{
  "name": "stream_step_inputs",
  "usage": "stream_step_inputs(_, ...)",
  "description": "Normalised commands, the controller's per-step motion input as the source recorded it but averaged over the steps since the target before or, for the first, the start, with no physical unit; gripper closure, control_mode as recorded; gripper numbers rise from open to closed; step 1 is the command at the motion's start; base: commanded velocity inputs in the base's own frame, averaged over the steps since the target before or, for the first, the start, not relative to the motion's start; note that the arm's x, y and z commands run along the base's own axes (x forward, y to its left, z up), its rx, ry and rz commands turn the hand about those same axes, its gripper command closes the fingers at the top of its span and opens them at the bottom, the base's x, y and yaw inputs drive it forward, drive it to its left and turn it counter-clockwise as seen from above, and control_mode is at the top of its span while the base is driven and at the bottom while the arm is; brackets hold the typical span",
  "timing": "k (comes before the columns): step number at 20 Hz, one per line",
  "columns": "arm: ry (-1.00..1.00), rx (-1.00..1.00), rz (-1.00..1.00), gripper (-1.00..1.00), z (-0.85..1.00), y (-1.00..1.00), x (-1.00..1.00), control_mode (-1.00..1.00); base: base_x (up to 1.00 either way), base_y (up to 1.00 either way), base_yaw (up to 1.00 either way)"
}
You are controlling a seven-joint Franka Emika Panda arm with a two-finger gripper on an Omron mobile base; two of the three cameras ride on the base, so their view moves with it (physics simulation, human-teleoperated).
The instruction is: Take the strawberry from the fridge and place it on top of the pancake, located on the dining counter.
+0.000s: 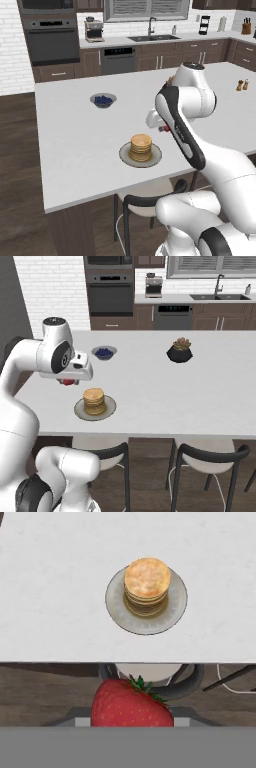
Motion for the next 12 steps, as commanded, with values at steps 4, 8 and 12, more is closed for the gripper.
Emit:
stream_step_inputs(4,-0.09,0.03,0.0,1.0,-0.38,0.0,0.08,-1.0,0.0,0.0,0.0)
stream_step_inputs(8,-0.12,0.0,0.0,1.0,-0.31,0.0,0.23,-1.0,0.0,0.0,0.0)
stream_step_inputs(12,-0.02,0.0,-0.02,1.0,-0.09,0.0,0.42,-1.0,0.0,0.0,0.0)
